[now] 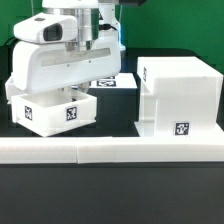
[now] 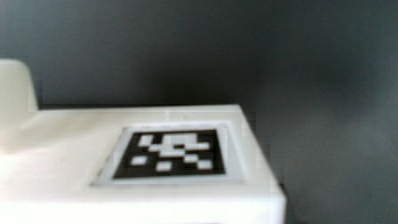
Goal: Assemble drawer
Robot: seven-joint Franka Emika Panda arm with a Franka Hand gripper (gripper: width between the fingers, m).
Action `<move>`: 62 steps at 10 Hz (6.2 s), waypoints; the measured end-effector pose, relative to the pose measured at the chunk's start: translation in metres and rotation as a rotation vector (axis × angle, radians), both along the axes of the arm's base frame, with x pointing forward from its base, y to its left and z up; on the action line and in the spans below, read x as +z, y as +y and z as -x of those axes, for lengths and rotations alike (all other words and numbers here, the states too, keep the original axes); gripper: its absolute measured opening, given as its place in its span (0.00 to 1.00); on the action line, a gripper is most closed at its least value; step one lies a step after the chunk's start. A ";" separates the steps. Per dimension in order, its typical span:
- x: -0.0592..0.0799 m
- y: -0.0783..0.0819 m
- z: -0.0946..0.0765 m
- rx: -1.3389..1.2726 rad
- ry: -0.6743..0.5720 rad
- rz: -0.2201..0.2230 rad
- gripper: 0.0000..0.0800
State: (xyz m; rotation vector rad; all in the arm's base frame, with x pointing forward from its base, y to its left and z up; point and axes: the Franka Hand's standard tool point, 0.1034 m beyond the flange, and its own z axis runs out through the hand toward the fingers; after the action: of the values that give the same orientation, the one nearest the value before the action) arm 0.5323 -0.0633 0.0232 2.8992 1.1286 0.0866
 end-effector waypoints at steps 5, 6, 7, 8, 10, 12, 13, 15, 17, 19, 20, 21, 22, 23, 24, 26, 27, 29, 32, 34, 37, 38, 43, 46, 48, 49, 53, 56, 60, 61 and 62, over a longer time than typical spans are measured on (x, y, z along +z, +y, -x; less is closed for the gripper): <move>0.002 0.005 -0.003 0.303 0.022 0.039 0.05; 0.003 0.009 -0.007 0.355 0.028 0.042 0.05; 0.002 0.011 -0.008 0.372 0.039 0.038 0.05; 0.002 0.010 -0.008 0.423 0.037 0.042 0.05; 0.001 0.006 -0.008 0.546 0.044 0.054 0.05; -0.001 0.009 -0.007 0.592 0.050 0.057 0.05; -0.001 0.016 -0.008 0.608 0.054 0.053 0.05; 0.000 0.028 -0.014 0.641 0.068 0.047 0.05; -0.001 0.028 -0.014 0.639 0.075 0.043 0.05; -0.002 0.028 -0.013 0.637 0.076 0.042 0.05; -0.002 0.027 -0.013 0.637 0.076 0.042 0.05; -0.002 0.027 -0.013 0.637 0.077 0.042 0.05; -0.003 0.030 -0.013 0.647 0.081 0.042 0.05; -0.003 0.032 -0.014 0.658 0.081 0.044 0.05; -0.004 0.030 -0.013 0.653 0.082 0.044 0.05; -0.004 0.029 -0.013 0.651 0.083 0.044 0.05; -0.004 0.030 -0.013 0.653 0.083 0.044 0.05; -0.003 0.042 -0.016 0.677 0.095 0.036 0.05; -0.004 0.046 -0.019 0.717 0.122 0.021 0.05; -0.005 0.045 -0.018 0.710 0.124 0.021 0.05; -0.006 0.044 -0.016 0.717 0.135 0.017 0.05; -0.006 0.044 -0.016 0.715 0.136 0.017 0.05; -0.008 0.045 -0.017 0.705 0.111 0.024 0.05; -0.010 0.045 -0.016 0.702 0.102 0.026 0.05; -0.011 0.046 -0.016 0.708 0.087 0.032 0.05; -0.011 0.049 -0.017 0.737 0.088 0.034 0.05; -0.012 0.050 -0.017 0.745 0.070 0.042 0.05; -0.014 0.052 -0.016 0.793 0.070 0.037 0.05; -0.015 0.054 -0.015 0.796 0.072 0.037 0.05; -0.014 0.058 -0.017 0.812 0.070 0.043 0.05; -0.012 0.057 -0.019 0.792 0.072 0.042 0.05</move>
Offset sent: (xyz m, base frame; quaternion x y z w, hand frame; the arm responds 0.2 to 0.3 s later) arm 0.0081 0.0134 0.0037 -0.0116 -0.0123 -0.1924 0.9812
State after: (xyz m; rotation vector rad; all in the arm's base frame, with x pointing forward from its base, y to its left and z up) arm 0.5513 -0.0059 0.0112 2.2474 2.1689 -0.0272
